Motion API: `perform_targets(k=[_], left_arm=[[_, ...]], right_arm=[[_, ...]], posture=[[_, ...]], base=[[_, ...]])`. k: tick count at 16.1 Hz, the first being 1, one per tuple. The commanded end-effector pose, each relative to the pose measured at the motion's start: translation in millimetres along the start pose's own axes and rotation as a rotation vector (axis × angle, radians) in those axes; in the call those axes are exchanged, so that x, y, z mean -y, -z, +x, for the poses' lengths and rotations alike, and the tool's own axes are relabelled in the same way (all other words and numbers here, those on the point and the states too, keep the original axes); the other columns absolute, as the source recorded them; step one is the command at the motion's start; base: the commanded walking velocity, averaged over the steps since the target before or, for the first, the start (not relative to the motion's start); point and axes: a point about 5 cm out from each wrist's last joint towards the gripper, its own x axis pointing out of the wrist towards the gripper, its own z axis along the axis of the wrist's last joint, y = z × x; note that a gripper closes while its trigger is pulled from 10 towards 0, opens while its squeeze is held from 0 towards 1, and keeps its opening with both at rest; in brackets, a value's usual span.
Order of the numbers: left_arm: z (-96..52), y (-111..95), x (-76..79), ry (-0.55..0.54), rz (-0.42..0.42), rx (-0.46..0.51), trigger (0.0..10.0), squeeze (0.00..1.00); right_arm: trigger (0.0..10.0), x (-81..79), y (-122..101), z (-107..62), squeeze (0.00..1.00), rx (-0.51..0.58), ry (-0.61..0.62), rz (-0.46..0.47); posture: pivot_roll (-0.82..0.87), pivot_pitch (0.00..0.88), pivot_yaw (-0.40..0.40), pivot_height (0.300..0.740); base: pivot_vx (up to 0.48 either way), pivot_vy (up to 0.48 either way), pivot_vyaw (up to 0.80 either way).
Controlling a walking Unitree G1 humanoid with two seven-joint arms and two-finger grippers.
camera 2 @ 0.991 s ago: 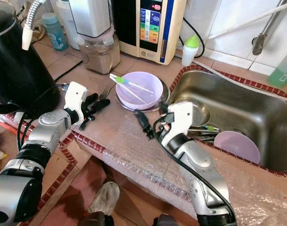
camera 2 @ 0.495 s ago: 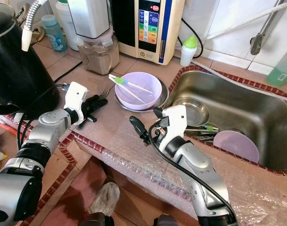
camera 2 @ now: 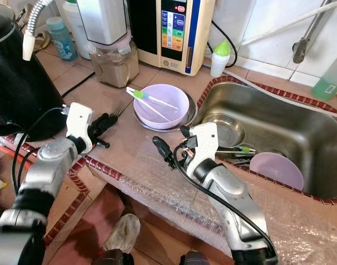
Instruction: Kitchen organization
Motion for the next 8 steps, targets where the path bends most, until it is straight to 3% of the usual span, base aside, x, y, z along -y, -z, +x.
perform_targets(k=[1, 2, 3, 8], left_arm=[[-6.8, 32.5, 7.4, 0.006, -0.049, -0.132, 0.0, 0.0], [-8.0, 30.6, 7.2, -0.009, -0.056, -0.111, 0.0, 0.0], [-10.7, 20.2, 7.0, -0.053, -0.065, -0.014, 0.0, 0.0], [-21.4, -16.9, 15.7, -0.106, -0.086, 0.264, 0.0, 0.0]], right_arm=[[10.0, 0.3, -2.0, 2.2, 0.0, 0.01, 0.001, -0.009], [10.0, 1.2, -2.7, 3.0, 0.0, 0.015, 0.007, -0.01], [10.0, 3.4, -4.4, 4.6, 0.0, 0.031, 0.026, -0.016], [10.0, 7.4, -11.4, 10.2, 0.0, 0.088, 0.074, -0.017]], posture=[[-0.06, 0.049, 0.007, 0.74], [-0.06, 0.048, 0.007, 0.74], [-0.05, 0.04, 0.004, 0.74], [-0.04, 0.038, 0.001, 0.74]], base=[[0.0, 0.0, 0.0], [0.0, 0.0, 0.0], [0.0, 0.0, 0.0], [0.0, 0.0, 0.0]])
